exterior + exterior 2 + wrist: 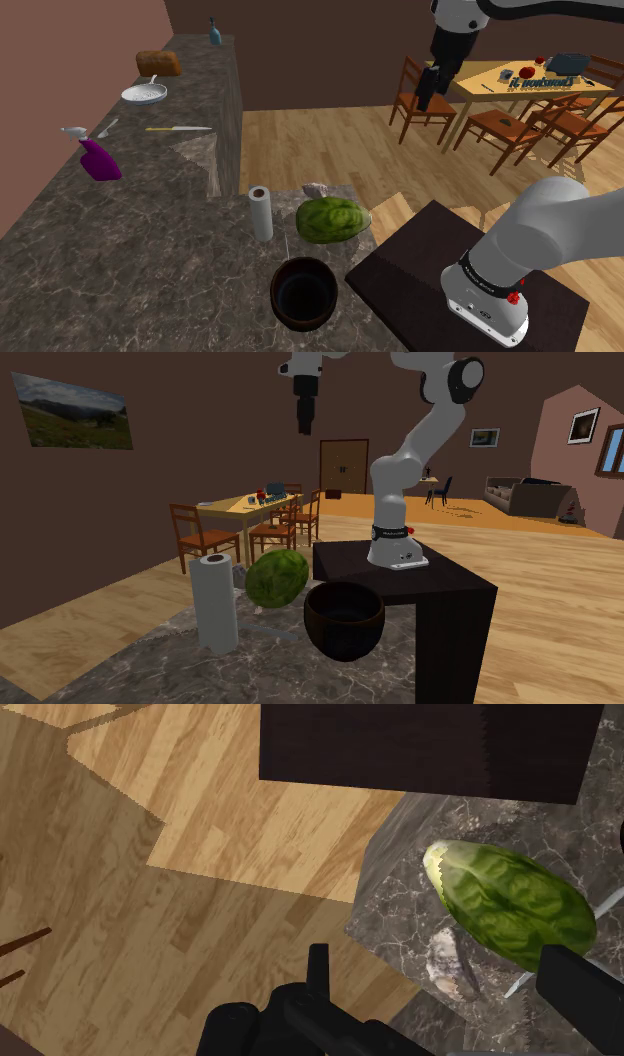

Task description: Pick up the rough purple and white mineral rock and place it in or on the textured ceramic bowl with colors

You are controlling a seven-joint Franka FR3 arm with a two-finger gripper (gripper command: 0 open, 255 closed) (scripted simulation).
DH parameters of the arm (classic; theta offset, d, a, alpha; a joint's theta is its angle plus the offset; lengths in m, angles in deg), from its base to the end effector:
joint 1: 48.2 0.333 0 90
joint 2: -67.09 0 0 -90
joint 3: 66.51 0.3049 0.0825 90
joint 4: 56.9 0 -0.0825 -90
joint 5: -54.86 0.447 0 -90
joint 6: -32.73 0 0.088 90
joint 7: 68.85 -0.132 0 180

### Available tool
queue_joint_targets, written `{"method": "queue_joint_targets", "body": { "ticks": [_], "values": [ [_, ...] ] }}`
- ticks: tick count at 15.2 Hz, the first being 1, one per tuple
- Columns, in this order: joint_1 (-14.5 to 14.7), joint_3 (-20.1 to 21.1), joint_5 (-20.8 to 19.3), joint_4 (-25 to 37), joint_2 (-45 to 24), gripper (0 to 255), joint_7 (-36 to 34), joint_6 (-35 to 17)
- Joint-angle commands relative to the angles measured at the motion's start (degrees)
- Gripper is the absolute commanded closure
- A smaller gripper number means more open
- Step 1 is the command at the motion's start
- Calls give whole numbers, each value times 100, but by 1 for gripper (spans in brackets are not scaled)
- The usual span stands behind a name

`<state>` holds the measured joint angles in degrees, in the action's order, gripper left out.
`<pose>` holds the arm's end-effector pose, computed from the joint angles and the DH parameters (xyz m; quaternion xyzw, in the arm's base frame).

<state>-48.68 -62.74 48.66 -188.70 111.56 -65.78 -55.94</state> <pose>0.3791 0.0117 0.5825 0.9960 0.0443 0.0106 0.0771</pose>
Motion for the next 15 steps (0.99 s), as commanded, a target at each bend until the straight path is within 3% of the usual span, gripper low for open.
{"method": "queue_joint_targets", "body": {
  "ticks": [1,15],
  "values": [
    [0,0,0,0,0,0,0,0],
    [304,-297,291,-160,-2445,0,841,-2067]
  ]
}}
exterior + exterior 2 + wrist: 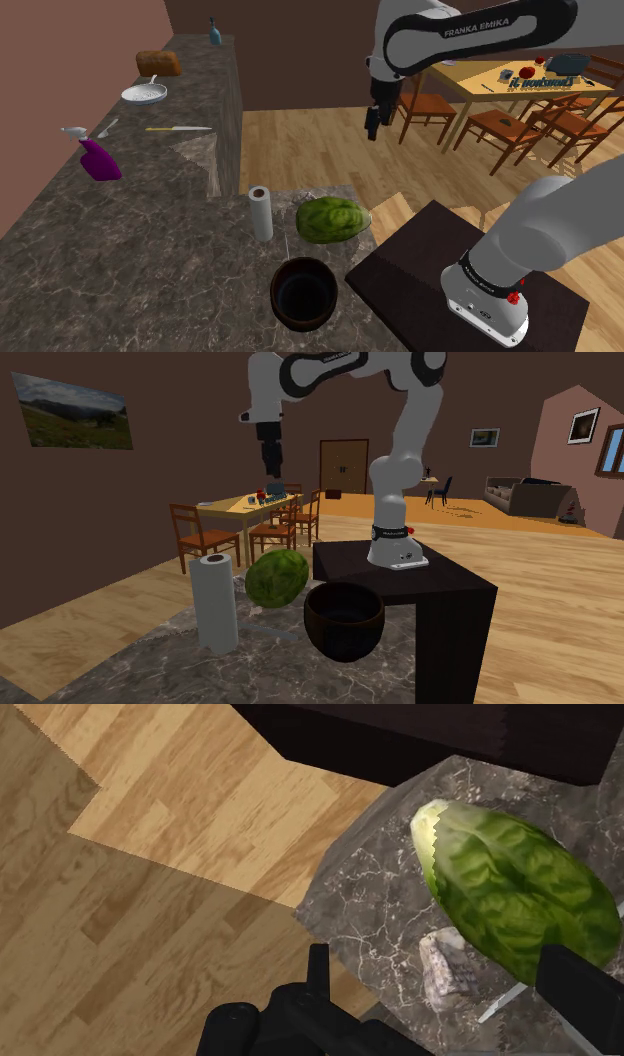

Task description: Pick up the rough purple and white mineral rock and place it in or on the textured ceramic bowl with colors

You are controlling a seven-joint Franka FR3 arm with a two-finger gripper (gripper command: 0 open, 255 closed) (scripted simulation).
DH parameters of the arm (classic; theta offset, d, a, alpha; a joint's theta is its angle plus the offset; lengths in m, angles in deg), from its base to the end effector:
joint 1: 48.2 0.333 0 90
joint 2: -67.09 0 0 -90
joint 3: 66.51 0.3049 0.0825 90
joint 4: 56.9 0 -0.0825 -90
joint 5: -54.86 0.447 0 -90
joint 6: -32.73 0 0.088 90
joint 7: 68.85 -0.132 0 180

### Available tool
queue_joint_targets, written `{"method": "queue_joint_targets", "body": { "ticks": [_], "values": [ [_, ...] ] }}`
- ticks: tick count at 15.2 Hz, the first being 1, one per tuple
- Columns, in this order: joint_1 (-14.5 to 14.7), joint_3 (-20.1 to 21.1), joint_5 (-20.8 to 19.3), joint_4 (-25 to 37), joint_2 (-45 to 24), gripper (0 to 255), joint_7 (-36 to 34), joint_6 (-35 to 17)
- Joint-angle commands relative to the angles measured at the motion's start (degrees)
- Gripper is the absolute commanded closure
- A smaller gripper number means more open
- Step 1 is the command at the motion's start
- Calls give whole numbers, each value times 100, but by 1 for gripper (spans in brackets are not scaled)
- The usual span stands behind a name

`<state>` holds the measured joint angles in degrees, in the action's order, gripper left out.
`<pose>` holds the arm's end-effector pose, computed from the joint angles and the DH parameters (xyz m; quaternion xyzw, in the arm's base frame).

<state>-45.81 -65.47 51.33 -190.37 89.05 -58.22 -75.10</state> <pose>0.4875 0.0231 0.4223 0.9902 0.1318 -0.0341 0.0303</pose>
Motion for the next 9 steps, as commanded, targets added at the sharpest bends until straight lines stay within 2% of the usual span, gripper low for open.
{"method": "queue_joint_targets", "body": {
  "ticks": [1,9],
  "values": [
    [38,-31,55,45,-397,0,152,-275],
    [193,-13,339,581,-2084,0,704,-1089]
  ]
}}
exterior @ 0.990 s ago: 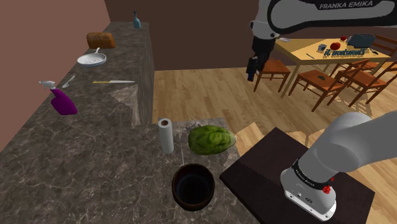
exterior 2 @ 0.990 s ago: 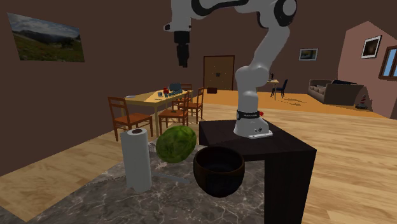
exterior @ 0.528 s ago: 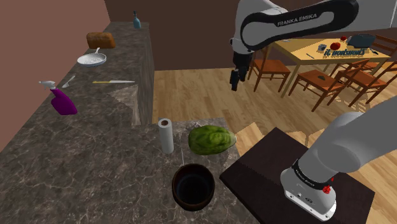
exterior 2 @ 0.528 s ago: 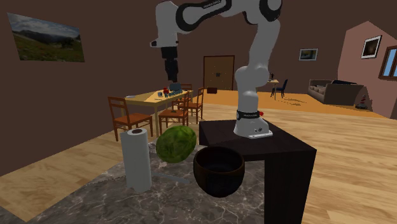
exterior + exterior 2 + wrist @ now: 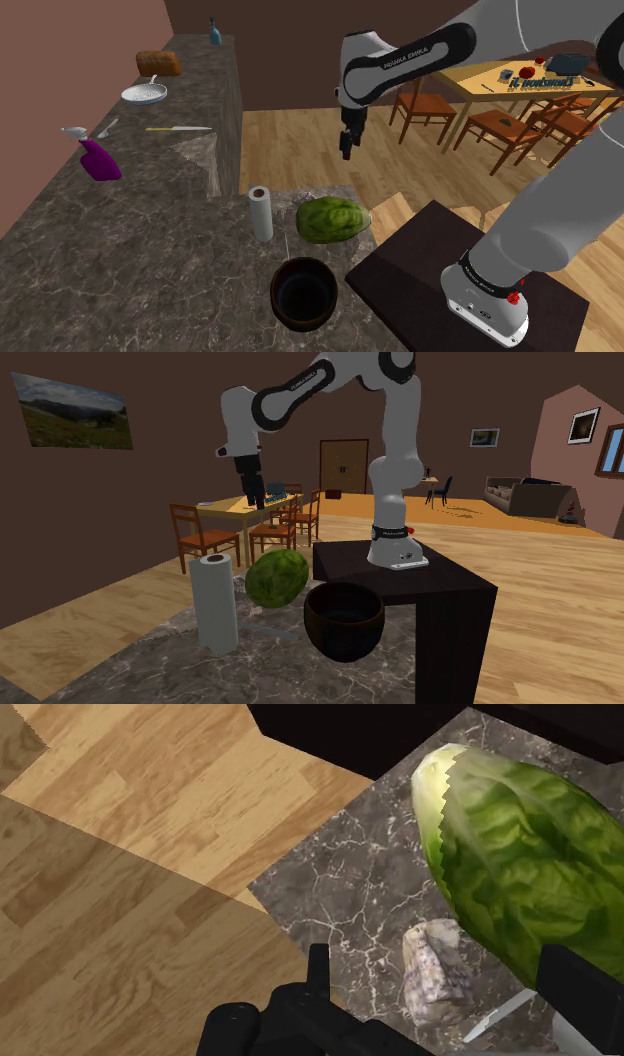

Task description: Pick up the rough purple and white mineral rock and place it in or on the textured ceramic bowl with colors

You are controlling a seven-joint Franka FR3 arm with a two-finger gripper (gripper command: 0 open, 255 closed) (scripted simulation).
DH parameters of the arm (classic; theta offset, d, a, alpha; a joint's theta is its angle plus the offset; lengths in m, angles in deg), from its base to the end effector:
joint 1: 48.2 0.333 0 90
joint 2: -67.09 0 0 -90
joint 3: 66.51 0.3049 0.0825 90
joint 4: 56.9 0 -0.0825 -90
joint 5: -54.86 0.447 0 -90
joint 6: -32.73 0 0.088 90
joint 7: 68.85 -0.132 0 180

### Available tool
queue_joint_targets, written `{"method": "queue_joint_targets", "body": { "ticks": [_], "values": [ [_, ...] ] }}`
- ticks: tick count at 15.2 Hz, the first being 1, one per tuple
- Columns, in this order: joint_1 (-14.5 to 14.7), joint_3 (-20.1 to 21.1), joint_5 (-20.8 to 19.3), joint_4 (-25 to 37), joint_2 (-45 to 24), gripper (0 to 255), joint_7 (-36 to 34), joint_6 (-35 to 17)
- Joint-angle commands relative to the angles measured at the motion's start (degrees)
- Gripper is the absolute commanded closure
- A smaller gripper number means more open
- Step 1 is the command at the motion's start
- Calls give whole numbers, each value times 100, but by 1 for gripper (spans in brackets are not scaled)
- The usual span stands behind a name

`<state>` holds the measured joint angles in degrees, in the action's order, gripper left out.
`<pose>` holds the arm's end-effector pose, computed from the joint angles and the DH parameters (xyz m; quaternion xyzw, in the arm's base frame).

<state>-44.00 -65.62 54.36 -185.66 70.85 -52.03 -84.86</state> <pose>0.5440 0.0477 0.3116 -0.9793 -0.1918 0.0647 0.0024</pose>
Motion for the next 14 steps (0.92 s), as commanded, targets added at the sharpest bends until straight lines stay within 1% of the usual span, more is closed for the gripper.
{"method": "queue_joint_targets", "body": {
  "ticks": [1,6,12,13,14],
  "values": [
    [28,15,73,204,-479,0,154,-191],
    [93,116,239,758,-1556,0,482,-496],
    [161,290,366,1602,-2848,0,817,-678],
    [172,315,375,1726,-3016,0,855,-687],
    [174,316,375,1694,-3052,0,855,-756]
  ]
}}
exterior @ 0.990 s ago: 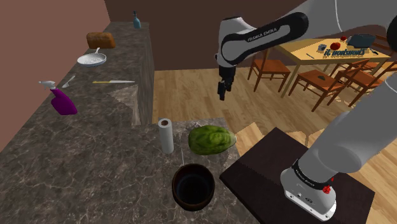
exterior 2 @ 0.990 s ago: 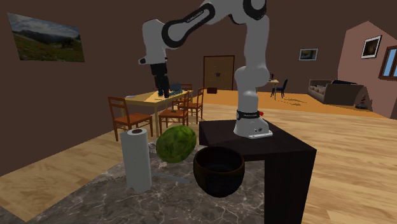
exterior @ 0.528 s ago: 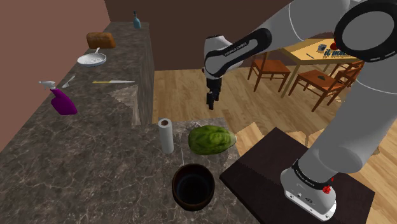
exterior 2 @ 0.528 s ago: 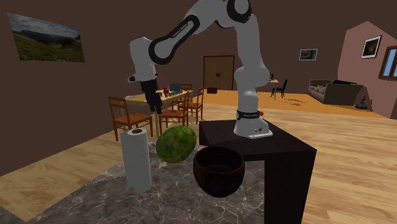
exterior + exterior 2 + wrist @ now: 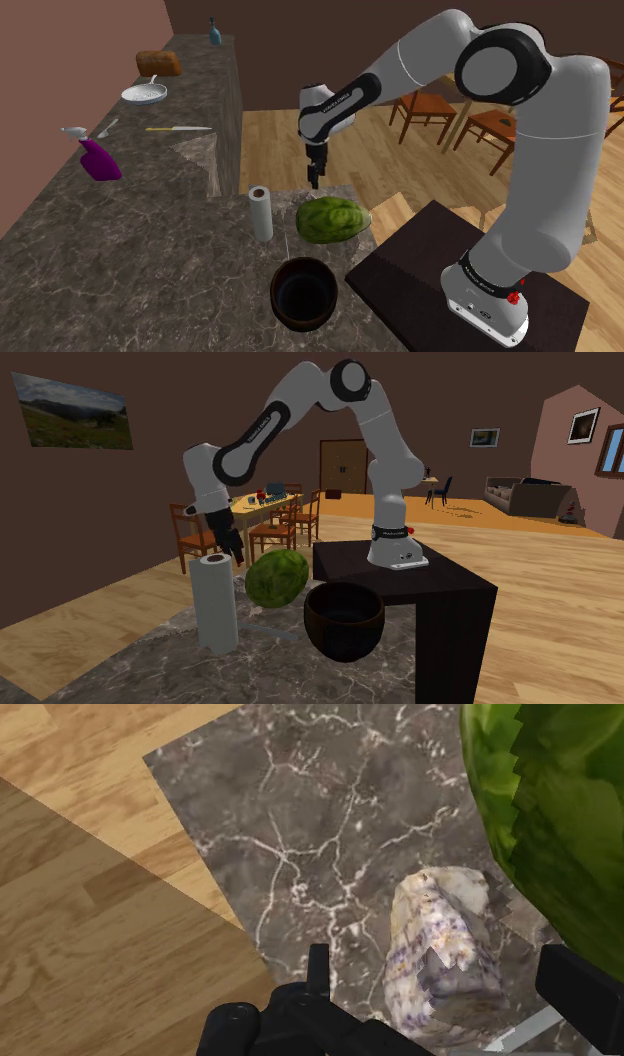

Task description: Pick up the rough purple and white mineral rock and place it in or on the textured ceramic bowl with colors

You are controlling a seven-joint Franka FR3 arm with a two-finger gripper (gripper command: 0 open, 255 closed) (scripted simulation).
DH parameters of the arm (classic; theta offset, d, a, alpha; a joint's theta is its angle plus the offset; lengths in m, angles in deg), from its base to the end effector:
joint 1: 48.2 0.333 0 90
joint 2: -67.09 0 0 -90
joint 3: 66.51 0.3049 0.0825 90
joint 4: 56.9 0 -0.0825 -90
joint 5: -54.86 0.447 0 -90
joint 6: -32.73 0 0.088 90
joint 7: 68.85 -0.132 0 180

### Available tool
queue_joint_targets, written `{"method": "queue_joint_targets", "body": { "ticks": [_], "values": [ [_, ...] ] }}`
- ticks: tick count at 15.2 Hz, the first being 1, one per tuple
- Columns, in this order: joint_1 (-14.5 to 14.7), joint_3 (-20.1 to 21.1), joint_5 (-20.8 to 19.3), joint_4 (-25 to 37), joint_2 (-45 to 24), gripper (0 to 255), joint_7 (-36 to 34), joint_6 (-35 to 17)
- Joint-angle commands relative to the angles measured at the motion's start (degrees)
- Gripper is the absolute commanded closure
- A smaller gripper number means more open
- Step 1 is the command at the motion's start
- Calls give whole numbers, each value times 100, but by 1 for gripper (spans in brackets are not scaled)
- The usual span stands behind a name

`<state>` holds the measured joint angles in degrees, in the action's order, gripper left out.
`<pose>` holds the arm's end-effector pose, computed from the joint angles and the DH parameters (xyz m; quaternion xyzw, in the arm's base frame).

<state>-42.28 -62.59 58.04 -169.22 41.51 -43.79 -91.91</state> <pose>0.6127 0.1109 0.1482 -0.9528 -0.2786 0.1093 0.0508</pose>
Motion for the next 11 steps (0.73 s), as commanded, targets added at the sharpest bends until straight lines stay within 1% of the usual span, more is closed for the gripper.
{"method": "queue_joint_targets", "body": {
  "ticks": [1,7,11],
  "values": [
    [6,14,7,18,-154,0,31,-118],
    [25,17,9,-134,-376,0,32,-494],
    [25,17,9,-132,-378,0,32,-493]
  ]
}}
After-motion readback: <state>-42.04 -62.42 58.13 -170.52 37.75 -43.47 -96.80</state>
